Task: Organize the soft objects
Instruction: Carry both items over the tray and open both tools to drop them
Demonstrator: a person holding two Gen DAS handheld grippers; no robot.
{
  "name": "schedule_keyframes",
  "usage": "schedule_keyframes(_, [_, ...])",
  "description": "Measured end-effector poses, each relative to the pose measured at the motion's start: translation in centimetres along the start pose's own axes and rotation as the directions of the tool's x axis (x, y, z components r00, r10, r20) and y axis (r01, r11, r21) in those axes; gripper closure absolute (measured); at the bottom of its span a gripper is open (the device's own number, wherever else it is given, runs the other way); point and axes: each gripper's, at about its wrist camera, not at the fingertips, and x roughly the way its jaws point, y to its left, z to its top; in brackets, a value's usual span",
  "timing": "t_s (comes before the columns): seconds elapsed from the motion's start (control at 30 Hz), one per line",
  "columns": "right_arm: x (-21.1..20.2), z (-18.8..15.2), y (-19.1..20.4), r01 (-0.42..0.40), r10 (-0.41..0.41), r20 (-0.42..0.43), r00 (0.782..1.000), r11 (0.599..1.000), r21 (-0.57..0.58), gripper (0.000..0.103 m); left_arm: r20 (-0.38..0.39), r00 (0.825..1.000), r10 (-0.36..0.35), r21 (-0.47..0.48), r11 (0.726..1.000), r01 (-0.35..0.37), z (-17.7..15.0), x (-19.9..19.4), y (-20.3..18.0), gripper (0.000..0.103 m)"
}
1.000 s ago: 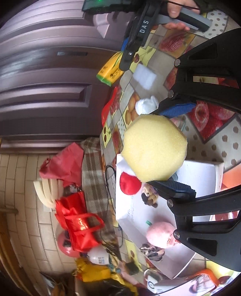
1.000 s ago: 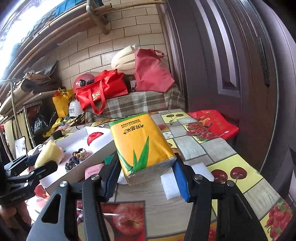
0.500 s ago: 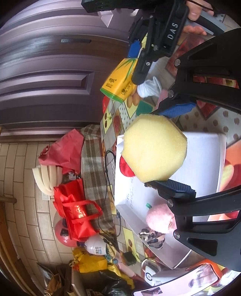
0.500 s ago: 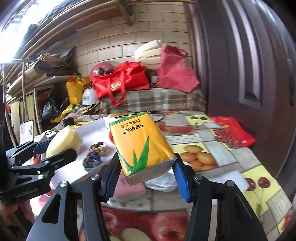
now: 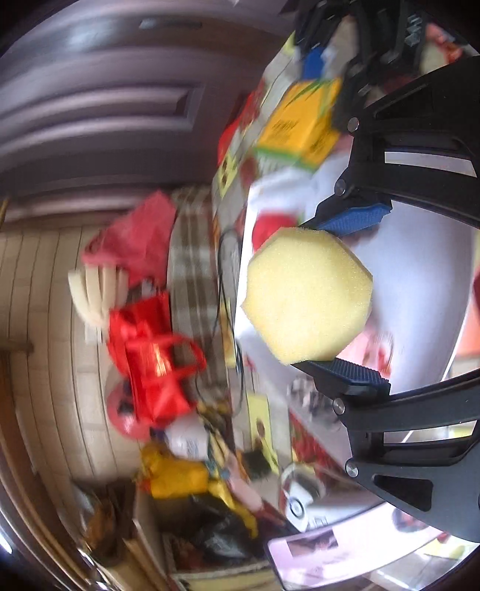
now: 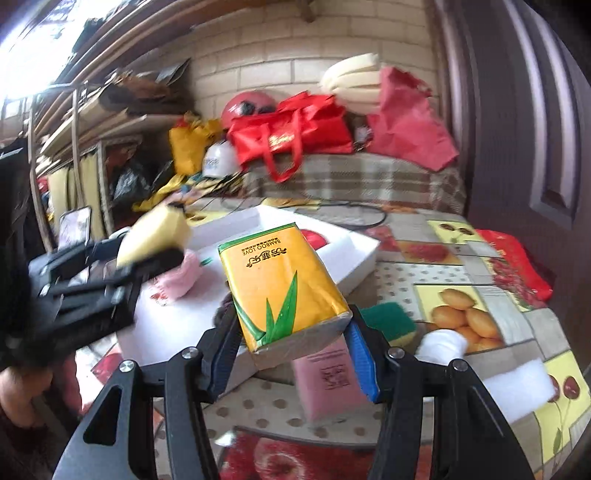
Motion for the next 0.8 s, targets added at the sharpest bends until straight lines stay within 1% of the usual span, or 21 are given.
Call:
schedule_keyframes(0.03, [0.4,0.0,0.4,-0.019,0.019,-0.016,1.000,1.000,-0.010,0.048,-0.010,1.000,0.028,-0.036,0.999,-0.029,0.2,0.6,1.1,0.043])
schedule_keyframes(0.1, [1.1,0.1,1.0,-0.078,0.077,-0.046,0.996,0.997,-0.014,0.048,-0.029,0.998,0.058,-0.087,0.994,-0.060,0.4,1.7,2.6,0.043])
schedule_keyframes(0.17, [2.3,0.3,2.1,-0.146,0.143,-0.093,0.985,0.989,-0.027,0.048,-0.045,0.996,0.079,-0.124,0.989,-0.084,0.5,2.6,3.9,0.043])
schedule_keyframes(0.23, [3.4,0.3,3.4,-0.192,0.183,-0.142,0.973,0.980,-0.055,0.048,-0.066,0.994,0.086,-0.154,0.983,-0.095,0.5,3.3,4.7,0.043])
schedule_keyframes(0.27, [4.1,0.3,4.1,-0.218,0.203,-0.177,0.963,0.973,-0.071,0.048,-0.076,0.994,0.082,-0.165,0.982,-0.093,0.5,3.5,5.0,0.043])
schedule_keyframes(0.33, [5.6,0.2,5.1,-0.240,0.211,-0.246,0.946,0.966,-0.096,0.048,-0.082,0.994,0.069,-0.185,0.979,-0.083,0.3,3.6,5.4,0.043])
schedule_keyframes(0.43, [7.0,0.6,5.9,-0.180,0.132,-0.269,0.954,0.970,-0.163,0.048,-0.082,0.995,0.056,-0.188,0.980,-0.070,0.3,3.6,5.4,0.043])
schedule_keyframes(0.5, [8.0,1.1,5.2,-0.128,0.081,-0.273,0.959,0.979,-0.158,0.048,-0.089,0.995,0.050,-0.180,0.981,-0.065,0.4,3.8,5.3,0.043])
schedule_keyframes(0.53, [8.5,1.4,4.6,-0.097,0.055,-0.271,0.961,0.985,-0.142,0.048,-0.092,0.995,0.048,-0.179,0.982,-0.064,0.4,3.8,5.2,0.043])
schedule_keyframes(0.57, [9.1,1.8,3.6,-0.053,0.025,-0.270,0.963,0.994,-0.098,0.048,-0.095,0.994,0.047,-0.178,0.982,-0.063,0.5,3.9,5.2,0.043])
schedule_keyframes(0.6, [9.3,1.9,2.9,-0.035,0.016,-0.264,0.964,0.997,-0.066,0.048,-0.099,0.994,0.046,-0.178,0.982,-0.064,0.5,4.0,5.2,0.043])
schedule_keyframes(0.67, [9.3,2.3,1.2,0.030,-0.025,-0.235,0.972,0.999,0.019,0.048,-0.109,0.993,0.041,-0.178,0.982,-0.060,0.5,4.2,5.1,0.043])
schedule_keyframes(0.73, [9.2,2.5,0.7,0.015,0.000,-0.212,0.977,0.998,0.066,0.048,-0.132,0.991,0.018,-0.169,0.985,-0.040,0.7,5.1,4.8,0.043])
schedule_keyframes(0.8, [8.4,2.4,0.7,-0.007,0.022,-0.178,0.984,0.996,0.084,0.048,-0.163,0.987,-0.006,-0.153,0.988,-0.020,0.8,6.0,4.4,0.043])
